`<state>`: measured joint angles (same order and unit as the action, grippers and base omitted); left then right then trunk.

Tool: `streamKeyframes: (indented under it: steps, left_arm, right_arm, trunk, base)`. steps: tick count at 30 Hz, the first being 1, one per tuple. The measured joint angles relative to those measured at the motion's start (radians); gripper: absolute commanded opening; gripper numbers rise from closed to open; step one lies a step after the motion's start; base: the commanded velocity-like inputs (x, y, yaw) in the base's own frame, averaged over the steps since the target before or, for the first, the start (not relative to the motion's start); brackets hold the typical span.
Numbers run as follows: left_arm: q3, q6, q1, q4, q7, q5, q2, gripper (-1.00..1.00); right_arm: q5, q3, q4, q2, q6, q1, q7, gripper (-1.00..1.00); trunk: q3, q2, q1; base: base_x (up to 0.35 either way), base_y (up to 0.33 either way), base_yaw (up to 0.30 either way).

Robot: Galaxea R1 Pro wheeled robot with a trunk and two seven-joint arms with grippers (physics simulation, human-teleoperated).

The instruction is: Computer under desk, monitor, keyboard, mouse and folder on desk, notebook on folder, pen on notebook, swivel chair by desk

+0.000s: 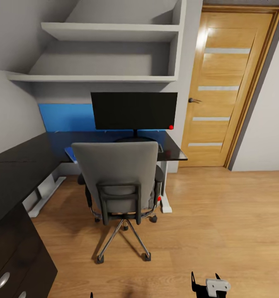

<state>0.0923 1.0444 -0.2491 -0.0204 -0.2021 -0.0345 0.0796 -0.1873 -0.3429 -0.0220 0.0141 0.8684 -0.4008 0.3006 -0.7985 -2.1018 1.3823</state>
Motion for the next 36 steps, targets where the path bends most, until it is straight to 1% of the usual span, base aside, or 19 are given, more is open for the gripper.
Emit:
streamKeyframes:
  steps: [3,8,15,18,23,36]
  left_arm:
    - [0.001,0.0,0.0,0.0,-0.001,0.0,0.0,1.0]
    - [0.001,0.0,0.0,0.0,-0.003,0.001,-0.004,1.0]
    - [0.0,0.0,0.0,0.0,-0.001,0.0,0.0,1.0]
    - [0.0,-0.001,0.0,0.0,0.0,0.0,0.001,1.0]
    - [0.0,-0.028,0.0,0.0,-0.002,0.0,0.003,1.0]
    - [0.002,-0.034,0.001,0.0,-0.007,0.002,0.0,1.0]
  right_arm:
    - [0.0,0.0,0.0,0.0,-0.015,0.0,0.0,1.0]
    - [0.0,0.0,0.0,0.0,-0.06,0.0,-0.001,1.0]
    - [0.0,-0.001,0.0,0.0,-0.098,0.0,-0.002,1.0]
    - [0.0,0.0,0.0,0.0,-0.101,0.0,-0.002,1.0]
    - [0.0,-0.001,0.0,0.0,-0.102,0.0,-0.002,1.0]
    - [0.0,-0.001,0.0,0.0,-0.103,0.0,-0.002,1.0]
  trunk:
    - [0.009,0.021,-0.012]
    - [0.025,0.056,-0.031]
    - [0.047,0.105,-0.058]
    - [0.056,0.126,-0.069]
    - [0.072,0.161,-0.088]
    - [0.113,0.252,-0.138]
  base:
    - [0.0,0.0,0.0]
    - [0.0,0.0,0.0]
    - [0.0,0.0,0.0]
    - [0.0,0.0,0.0]
    - [0.0,0.0,0.0]
    - [0.0,0.0,0.0]
